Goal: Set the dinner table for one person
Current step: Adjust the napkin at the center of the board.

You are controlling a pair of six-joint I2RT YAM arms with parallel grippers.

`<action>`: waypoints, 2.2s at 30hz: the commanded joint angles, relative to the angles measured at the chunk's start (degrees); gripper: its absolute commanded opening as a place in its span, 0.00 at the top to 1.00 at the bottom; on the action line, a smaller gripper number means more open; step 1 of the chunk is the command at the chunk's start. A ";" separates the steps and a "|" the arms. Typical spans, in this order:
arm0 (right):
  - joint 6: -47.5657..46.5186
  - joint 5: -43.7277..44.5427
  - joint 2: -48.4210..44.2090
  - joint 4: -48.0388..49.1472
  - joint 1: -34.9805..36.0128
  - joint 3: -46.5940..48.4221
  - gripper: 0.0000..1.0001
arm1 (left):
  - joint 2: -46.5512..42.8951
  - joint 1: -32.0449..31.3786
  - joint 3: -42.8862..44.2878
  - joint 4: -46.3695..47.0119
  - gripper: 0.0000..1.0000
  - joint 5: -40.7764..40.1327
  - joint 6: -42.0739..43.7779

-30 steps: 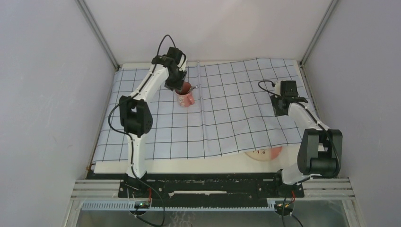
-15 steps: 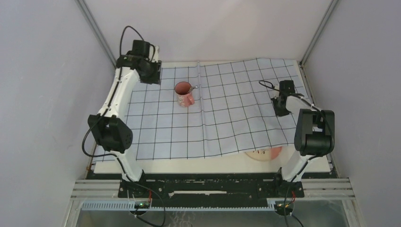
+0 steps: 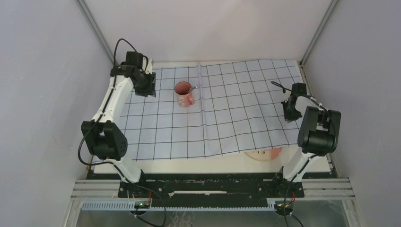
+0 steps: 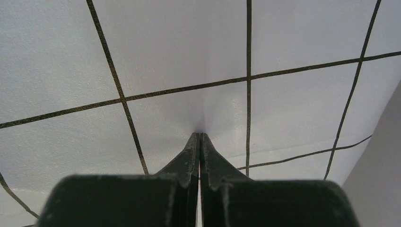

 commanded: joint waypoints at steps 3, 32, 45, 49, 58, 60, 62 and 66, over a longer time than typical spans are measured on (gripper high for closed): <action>-3.89 -0.07 -0.17 -3.83 -2.62 -2.19 1.00 | -5.12 0.85 -1.78 1.77 0.53 1.97 1.26; -14.61 3.77 -10.00 -7.36 -8.34 -17.75 1.00 | -8.78 1.06 -8.06 1.49 0.53 3.41 2.92; -10.07 0.98 -10.28 -7.67 -6.81 -8.41 1.00 | -8.65 1.02 -12.39 3.02 0.53 5.08 3.01; -8.89 -2.07 -14.23 -6.63 -6.03 -7.79 0.92 | -9.44 1.05 -12.77 3.28 0.53 4.85 3.31; -2.26 -10.14 -25.73 -4.32 -2.04 -0.27 0.66 | -12.94 4.88 -20.17 7.08 0.54 9.52 3.48; -1.04 -10.88 -27.68 -3.40 0.76 0.34 0.64 | -12.96 5.14 -21.00 7.50 0.54 12.46 4.43; -0.30 -9.62 -28.90 -3.48 4.87 0.60 0.63 | -12.85 5.19 -21.77 8.20 0.54 13.21 4.91; 0.69 -5.92 -30.18 -4.32 12.07 0.52 0.63 | -13.24 5.21 -23.26 9.69 0.54 15.72 5.26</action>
